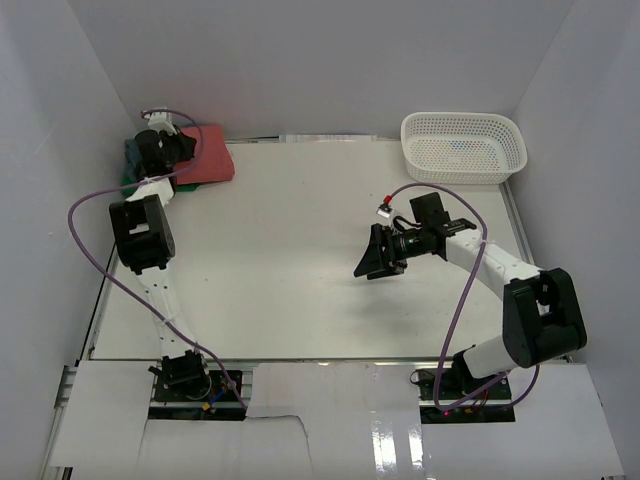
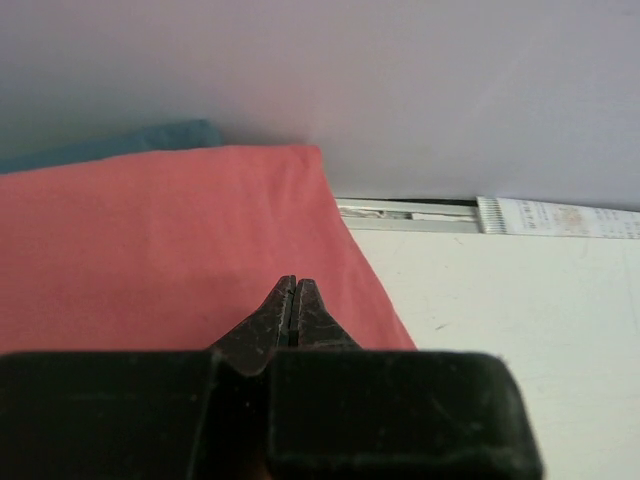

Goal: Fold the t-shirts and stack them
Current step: Put the neatly folded tshirt into the corner of the board with the left arm

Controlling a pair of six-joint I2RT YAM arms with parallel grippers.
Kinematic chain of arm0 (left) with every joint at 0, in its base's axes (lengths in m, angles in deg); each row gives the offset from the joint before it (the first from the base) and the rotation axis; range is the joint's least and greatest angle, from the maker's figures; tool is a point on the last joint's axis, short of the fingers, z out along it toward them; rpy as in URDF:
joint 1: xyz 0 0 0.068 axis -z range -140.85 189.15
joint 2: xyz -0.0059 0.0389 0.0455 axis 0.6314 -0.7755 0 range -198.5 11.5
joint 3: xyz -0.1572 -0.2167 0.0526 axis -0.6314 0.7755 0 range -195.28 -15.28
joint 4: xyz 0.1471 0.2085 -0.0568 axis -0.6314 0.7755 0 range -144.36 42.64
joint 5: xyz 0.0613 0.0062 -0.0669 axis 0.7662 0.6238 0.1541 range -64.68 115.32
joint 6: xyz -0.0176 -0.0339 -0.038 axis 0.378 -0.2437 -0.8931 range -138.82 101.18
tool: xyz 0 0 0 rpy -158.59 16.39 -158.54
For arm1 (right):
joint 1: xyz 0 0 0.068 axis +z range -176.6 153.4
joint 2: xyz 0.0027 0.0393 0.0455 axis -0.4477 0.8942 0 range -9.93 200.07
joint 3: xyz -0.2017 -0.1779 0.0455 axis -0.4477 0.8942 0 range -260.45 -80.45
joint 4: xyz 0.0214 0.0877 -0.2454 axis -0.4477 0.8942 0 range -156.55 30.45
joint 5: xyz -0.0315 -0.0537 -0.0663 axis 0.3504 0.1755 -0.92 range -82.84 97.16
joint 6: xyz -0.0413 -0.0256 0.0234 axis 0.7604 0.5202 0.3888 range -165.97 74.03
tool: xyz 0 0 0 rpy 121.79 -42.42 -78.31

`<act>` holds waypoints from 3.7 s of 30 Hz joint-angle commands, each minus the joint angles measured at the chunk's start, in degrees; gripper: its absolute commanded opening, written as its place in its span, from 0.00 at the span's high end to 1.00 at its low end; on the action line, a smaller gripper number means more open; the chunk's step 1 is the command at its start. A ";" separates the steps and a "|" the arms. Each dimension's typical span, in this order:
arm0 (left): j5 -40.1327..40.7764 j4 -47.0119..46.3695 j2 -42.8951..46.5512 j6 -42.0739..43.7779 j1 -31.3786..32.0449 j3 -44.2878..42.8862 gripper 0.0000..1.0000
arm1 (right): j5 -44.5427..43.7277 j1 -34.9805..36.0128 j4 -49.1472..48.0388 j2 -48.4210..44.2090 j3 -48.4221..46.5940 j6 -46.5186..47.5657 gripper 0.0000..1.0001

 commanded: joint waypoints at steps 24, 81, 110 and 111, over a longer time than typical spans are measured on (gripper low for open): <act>34.03 -26.21 -1.56 15.51 -1.00 14.70 1.00 | 5.61 0.93 -1.27 2.61 1.98 0.31 0.25; 17.59 -8.73 23.03 4.34 -4.17 18.44 0.10 | 4.29 1.46 -0.31 -3.54 0.57 -0.04 0.25; 11.98 46.47 94.23 -6.04 -3.99 55.48 0.02 | 0.34 1.55 3.74 -21.21 5.49 1.46 0.23; 11.53 47.17 95.37 -6.12 -3.99 55.40 0.02 | 0.34 1.46 3.82 -21.65 5.84 1.46 0.23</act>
